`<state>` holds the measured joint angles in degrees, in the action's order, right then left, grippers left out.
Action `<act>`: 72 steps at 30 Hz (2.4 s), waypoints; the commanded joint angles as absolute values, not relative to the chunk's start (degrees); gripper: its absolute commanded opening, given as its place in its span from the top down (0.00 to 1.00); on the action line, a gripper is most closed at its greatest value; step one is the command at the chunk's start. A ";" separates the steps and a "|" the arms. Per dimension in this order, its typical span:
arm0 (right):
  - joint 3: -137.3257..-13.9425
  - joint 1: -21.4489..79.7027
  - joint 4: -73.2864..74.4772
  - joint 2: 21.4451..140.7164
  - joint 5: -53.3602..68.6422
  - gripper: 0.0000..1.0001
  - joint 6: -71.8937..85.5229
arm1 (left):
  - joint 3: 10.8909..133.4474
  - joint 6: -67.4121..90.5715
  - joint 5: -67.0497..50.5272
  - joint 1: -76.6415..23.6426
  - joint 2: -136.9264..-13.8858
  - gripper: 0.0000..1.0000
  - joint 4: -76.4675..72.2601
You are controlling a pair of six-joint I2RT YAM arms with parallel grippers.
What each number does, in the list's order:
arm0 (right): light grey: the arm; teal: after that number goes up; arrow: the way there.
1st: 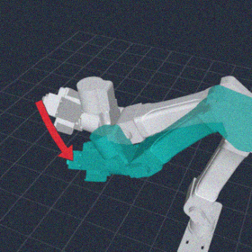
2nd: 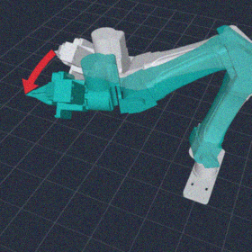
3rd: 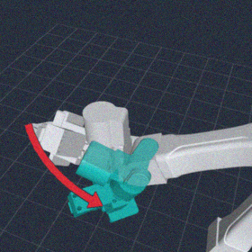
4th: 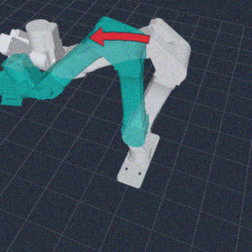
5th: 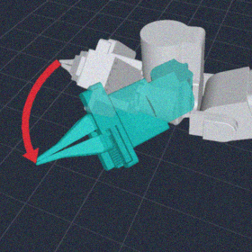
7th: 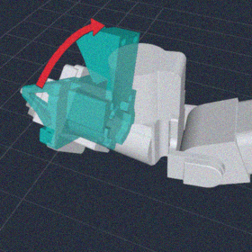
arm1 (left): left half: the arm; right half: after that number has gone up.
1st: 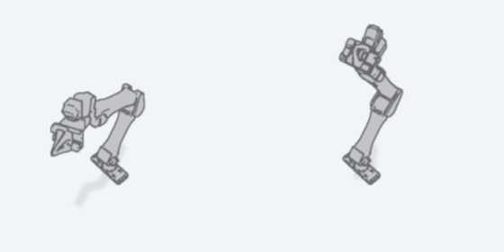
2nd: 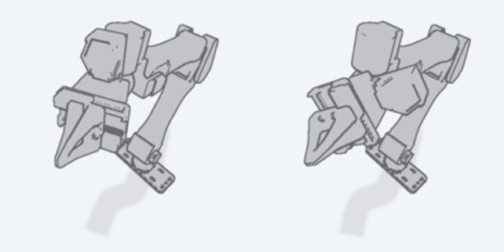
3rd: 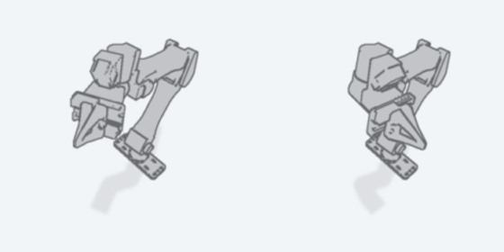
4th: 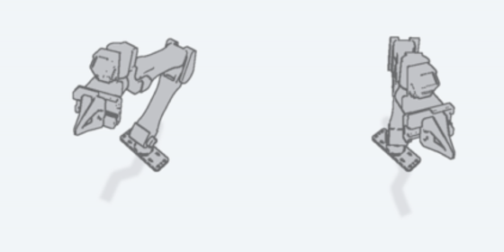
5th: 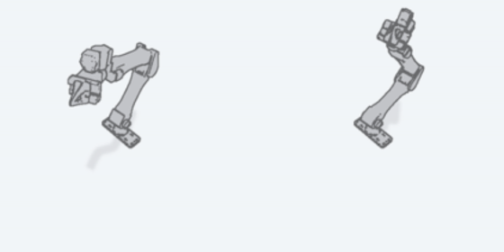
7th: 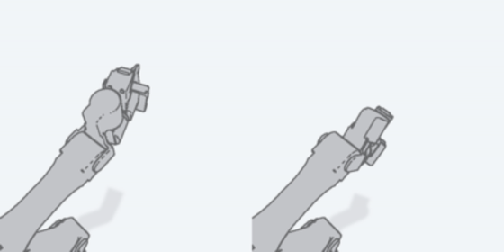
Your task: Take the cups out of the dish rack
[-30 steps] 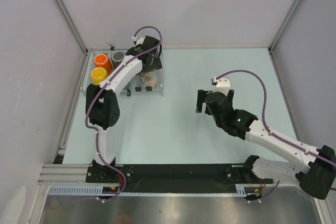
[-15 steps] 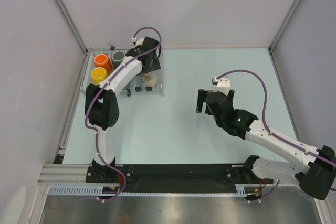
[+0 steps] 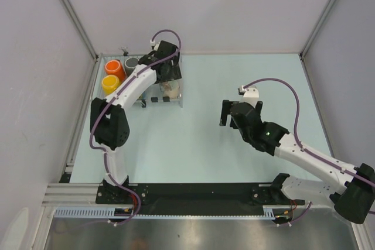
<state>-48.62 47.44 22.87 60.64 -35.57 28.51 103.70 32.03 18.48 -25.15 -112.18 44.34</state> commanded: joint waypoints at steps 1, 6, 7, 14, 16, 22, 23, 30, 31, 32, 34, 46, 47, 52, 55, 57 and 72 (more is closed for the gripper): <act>-50.89 46.93 24.08 60.12 -38.40 0.00 32.07 | 105.47 29.09 14.24 -25.58 -101.96 1.00 38.50; -47.03 46.58 19.00 54.25 -38.94 0.00 33.05 | 103.64 27.86 13.01 -25.58 -99.41 1.00 35.96; -45.54 46.15 17.24 53.18 -37.28 0.00 32.87 | 103.10 27.77 13.18 -25.49 -98.19 0.99 35.51; -44.47 42.19 15.29 51.94 -28.22 0.00 31.99 | 98.27 28.12 11.34 -24.96 -92.83 1.00 29.99; -44.47 41.31 15.03 52.90 -24.90 0.00 32.60 | 95.11 29.35 8.19 -24.44 -91.07 1.00 27.79; -41.05 36.31 6.54 50.98 -13.30 0.00 36.55 | 80.53 36.45 -4.71 -21.72 -82.45 1.00 14.26; -40.26 34.04 5.11 49.85 -12.40 0.00 38.04 | 75.64 37.43 -7.62 -21.27 -81.05 1.00 8.84; -36.13 21.73 -12.61 51.23 13.24 0.00 48.67 | 60.48 45.87 -20.73 -18.99 -73.13 0.99 -11.41; -34.73 20.84 -15.53 51.76 18.40 0.00 50.61 | 59.42 47.53 -21.79 -18.90 -72.52 1.00 -14.65; -33.76 20.13 -18.69 52.38 20.63 0.00 54.71 | 57.24 48.42 -24.23 -18.90 -72.25 1.00 -16.50; -31.04 19.16 -28.62 54.22 25.39 0.00 58.08 | 55.03 51.67 -26.27 -18.90 -71.46 1.00 -22.20; -28.30 20.74 -53.25 60.03 32.78 0.00 65.31 | 41.14 65.91 -37.35 -18.98 -71.72 1.00 -48.58; -28.56 21.35 -53.78 60.55 33.04 0.01 64.95 | 39.91 66.53 -37.70 -19.16 -71.81 1.00 -49.47; -32.17 23.46 -51.59 63.01 34.01 0.00 62.05 | 38.50 68.20 -38.85 -19.69 -71.90 1.00 -52.73; -32.96 24.52 -53.43 65.91 33.93 0.00 62.58 | 38.58 68.11 -39.20 -20.04 -71.19 1.00 -52.65; -33.31 25.31 -54.93 68.10 33.58 0.00 63.02 | 38.58 68.03 -39.37 -20.21 -70.93 1.00 -52.56; -38.67 30.32 -57.65 77.96 27.68 0.00 64.87 | 36.39 67.41 -39.81 -23.55 -69.96 1.00 -52.38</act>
<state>-36.25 29.34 -53.56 76.93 30.33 64.47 36.10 66.00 -39.27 -22.70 -73.28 -42.92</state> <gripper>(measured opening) 0.994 0.825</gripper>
